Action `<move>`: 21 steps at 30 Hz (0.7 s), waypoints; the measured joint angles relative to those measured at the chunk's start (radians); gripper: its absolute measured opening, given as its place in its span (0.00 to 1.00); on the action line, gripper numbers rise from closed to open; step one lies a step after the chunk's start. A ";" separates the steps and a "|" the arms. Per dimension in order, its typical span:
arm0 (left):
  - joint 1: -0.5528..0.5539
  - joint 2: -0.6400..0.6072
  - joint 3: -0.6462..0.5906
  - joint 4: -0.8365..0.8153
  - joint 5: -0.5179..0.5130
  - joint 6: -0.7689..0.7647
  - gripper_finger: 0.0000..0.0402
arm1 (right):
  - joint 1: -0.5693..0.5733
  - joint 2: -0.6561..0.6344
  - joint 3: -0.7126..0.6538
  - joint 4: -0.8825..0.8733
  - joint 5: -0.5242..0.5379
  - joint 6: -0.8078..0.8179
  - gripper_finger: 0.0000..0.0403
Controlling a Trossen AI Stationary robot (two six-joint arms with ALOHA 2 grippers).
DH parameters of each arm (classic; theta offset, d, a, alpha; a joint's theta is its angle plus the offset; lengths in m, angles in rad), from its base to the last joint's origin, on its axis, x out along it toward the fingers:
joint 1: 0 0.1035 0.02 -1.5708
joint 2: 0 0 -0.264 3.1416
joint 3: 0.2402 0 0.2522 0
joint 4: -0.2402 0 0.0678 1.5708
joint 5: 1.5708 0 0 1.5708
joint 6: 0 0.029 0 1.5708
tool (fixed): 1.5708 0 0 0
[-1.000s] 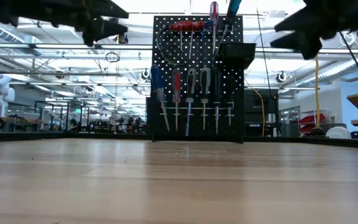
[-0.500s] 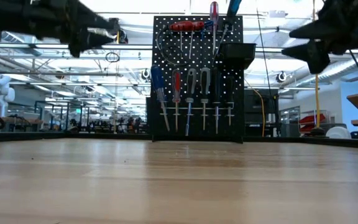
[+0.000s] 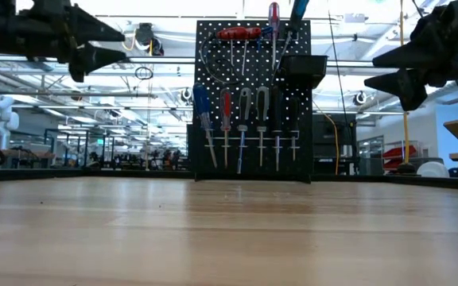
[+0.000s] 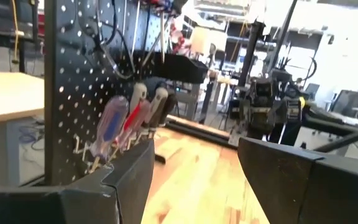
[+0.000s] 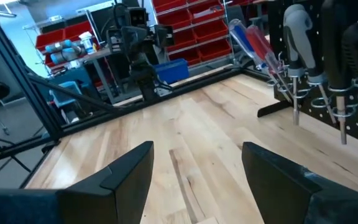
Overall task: Hang tools onto peg board
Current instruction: Return to Home Position
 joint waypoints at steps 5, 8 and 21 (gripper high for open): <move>-0.001 -0.132 -0.001 -0.159 -0.001 -0.026 0.60 | -0.010 -0.042 0.000 -0.065 0.000 -0.008 0.59; -0.001 -0.176 -0.007 -0.170 0.000 -0.028 0.60 | -0.017 -0.056 0.000 -0.069 0.000 -0.011 0.59; 0.000 -0.218 -0.102 -0.129 0.037 -0.038 0.60 | -0.018 -0.060 -0.052 -0.035 -0.005 0.006 0.59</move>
